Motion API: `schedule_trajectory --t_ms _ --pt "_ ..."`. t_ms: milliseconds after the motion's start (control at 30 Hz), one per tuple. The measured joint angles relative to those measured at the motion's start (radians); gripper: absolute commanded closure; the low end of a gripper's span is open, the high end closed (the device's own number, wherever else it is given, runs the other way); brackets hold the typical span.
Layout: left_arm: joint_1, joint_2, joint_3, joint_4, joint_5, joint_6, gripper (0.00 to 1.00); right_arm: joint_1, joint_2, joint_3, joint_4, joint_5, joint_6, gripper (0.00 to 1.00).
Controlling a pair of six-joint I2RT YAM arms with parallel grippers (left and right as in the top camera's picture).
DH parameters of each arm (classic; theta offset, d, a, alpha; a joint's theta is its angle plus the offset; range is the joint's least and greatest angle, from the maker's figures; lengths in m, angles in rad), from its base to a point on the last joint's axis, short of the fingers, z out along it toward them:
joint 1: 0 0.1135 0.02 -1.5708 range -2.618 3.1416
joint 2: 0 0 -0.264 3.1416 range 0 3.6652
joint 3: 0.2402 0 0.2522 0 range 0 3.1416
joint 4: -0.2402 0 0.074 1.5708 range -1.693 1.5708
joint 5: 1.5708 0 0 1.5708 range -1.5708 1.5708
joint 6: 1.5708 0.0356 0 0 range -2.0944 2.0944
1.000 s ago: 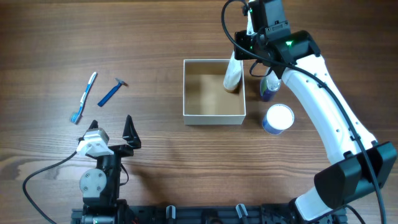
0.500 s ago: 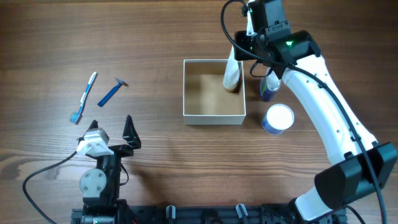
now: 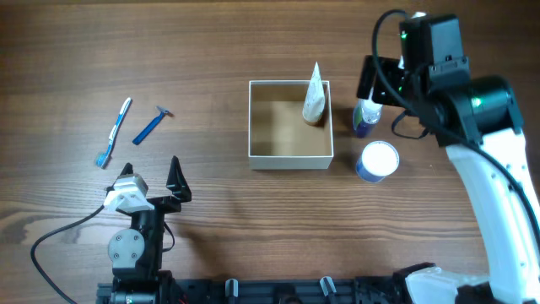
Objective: Pack container
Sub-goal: 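Release the tube, move right gripper to the foam pump bottle, grasp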
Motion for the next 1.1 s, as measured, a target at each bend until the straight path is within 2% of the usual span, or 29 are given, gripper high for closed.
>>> schedule_trajectory --t_ms 300,500,567,867,1100 --pt "0.0 0.0 0.0 0.0 0.0 0.0 0.0 -0.064 0.198 0.0 0.05 -0.021 0.039 0.02" --pt "0.0 0.0 0.0 0.0 0.0 0.0 0.0 -0.066 0.346 0.0 0.048 -0.077 0.053 0.14" --pt "0.0 0.0 0.0 0.0 0.0 0.0 0.0 -0.066 0.38 0.0 0.049 -0.084 0.056 0.16" --pt "0.0 0.0 0.0 0.0 0.0 0.0 0.0 -0.082 0.439 0.0 0.043 -0.088 0.057 0.16" --pt "0.0 0.0 0.0 0.0 0.0 0.0 0.0 -0.119 0.439 -0.005 0.042 -0.092 0.053 0.24"
